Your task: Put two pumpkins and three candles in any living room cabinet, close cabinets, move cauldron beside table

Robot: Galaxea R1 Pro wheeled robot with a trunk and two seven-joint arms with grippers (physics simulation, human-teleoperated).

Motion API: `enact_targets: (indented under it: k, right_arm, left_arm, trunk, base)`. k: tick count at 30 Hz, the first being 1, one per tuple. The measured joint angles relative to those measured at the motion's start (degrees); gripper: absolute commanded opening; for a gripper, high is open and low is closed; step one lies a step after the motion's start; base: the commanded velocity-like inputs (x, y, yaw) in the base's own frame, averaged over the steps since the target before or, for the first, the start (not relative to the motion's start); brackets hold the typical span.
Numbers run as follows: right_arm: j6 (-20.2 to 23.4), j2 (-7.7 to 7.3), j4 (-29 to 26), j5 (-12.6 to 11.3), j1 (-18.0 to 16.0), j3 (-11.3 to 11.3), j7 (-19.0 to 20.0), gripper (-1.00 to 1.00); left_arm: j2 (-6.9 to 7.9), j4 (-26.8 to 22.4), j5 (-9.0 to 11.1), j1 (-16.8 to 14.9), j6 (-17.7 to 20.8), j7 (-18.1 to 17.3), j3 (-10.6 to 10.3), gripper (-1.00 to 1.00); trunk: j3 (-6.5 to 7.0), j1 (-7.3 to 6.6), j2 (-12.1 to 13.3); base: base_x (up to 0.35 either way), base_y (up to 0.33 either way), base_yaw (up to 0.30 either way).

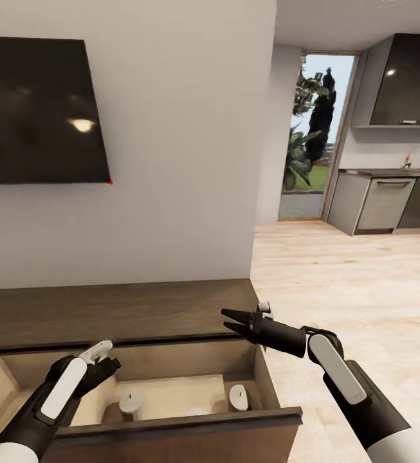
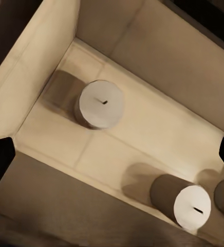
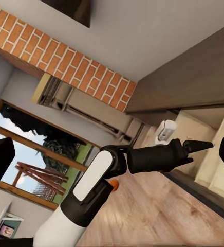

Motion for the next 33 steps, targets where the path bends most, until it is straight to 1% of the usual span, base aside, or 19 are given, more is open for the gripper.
enact_targets:
  k: [19,24,27,30,31,33]
  right_arm:
    - [-0.1,0.07,0.1,0.0,0.0,0.0,-0.1,1.00]
    - [-2.0,0.07,0.3,0.1,0.0,0.0,-0.1,1.00]
    - [-3.0,0.15,1.6,0.2,0.0,0.2,-0.1,1.00]
    - [-4.3,0.17,4.1,1.5,0.0,0.4,-1.1,1.00]
    - [-4.8,0.16,5.0,2.7,0.0,0.5,-2.1,1.00]
    - [-5.3,0.17,6.0,5.6,0.0,0.6,-5.5,1.00]
  left_arm:
    - [-0.01,0.0,0.0,0.0,0.0,0.0,-0.2,1.00]
    - [-0.01,0.0,0.0,0.0,0.0,0.0,-0.2,1.00]
    - [-0.01,0.0,0.0,0.0,0.0,0.0,-0.2,1.00]
    - [-0.05,0.2,0.0,0.0,0.0,0.0,-0.3,1.00]
    - [-0.07,0.3,0.0,0.0,0.0,0.0,-0.3,1.00]
    - [-0.08,0.5,0.0,0.0,-0.1,0.0,-0.4,1.00]
  trunk:
    - [3.41,-4.17,7.6]
    - [4.31,-5.27,9.6]
    - [4.85,-5.93,10.8]
    - [5.38,-6.59,12.0]
    - [5.56,-6.81,12.4]
    - [5.92,-7.25,13.2]
  base:
    - [-0.338,0.000,0.000]
    - [-0.338,0.000,0.000]
    - [-0.338,0.000,0.000]
    - [-0.338,0.000,0.000]
    - [-0.338,0.000,0.000]
    - [-0.338,0.000,0.000]
